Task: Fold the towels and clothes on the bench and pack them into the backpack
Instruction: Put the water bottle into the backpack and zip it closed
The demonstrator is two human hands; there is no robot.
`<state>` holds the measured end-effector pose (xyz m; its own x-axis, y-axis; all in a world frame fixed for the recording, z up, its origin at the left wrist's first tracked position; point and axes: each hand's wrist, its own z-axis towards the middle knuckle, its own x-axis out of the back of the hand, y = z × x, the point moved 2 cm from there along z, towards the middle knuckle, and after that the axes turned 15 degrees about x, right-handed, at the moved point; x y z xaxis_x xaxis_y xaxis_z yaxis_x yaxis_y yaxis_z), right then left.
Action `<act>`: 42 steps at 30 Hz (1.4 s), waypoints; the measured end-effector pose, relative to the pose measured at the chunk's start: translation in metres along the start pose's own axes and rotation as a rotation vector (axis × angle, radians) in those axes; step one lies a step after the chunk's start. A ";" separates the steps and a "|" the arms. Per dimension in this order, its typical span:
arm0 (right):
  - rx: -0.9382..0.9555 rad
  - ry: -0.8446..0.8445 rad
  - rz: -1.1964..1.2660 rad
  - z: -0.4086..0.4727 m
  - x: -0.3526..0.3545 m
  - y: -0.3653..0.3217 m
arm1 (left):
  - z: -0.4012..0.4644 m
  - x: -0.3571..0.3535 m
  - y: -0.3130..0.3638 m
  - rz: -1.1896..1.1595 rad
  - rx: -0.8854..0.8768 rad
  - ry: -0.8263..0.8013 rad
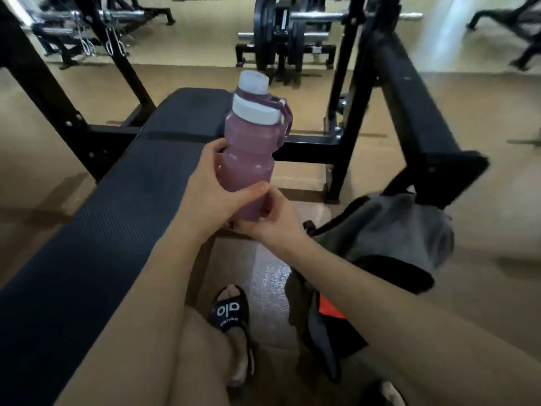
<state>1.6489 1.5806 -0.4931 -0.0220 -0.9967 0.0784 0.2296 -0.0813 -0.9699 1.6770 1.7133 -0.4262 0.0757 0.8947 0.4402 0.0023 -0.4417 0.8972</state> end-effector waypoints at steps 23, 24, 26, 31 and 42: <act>-0.411 0.033 -0.376 -0.230 0.349 0.022 | -0.129 -0.319 0.114 0.029 -0.301 -0.480; -0.366 0.076 -0.281 -0.223 0.349 0.021 | -0.124 -0.327 0.110 0.018 -0.289 -0.474; -0.271 0.146 -0.098 -0.206 0.348 0.018 | -0.117 -0.343 0.103 -0.011 -0.256 -0.471; -0.191 0.265 -0.050 -0.186 0.349 0.042 | -0.091 -0.365 0.099 0.040 -0.156 -0.613; -0.443 -0.069 -0.598 -0.189 0.341 0.086 | -0.086 -0.343 0.112 0.413 -0.343 -0.667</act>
<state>1.4769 1.2348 -0.5932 0.0444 -0.7816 0.6222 -0.2159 -0.6156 -0.7579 1.5655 1.3625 -0.4743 0.5748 0.3927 0.7179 -0.4485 -0.5826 0.6778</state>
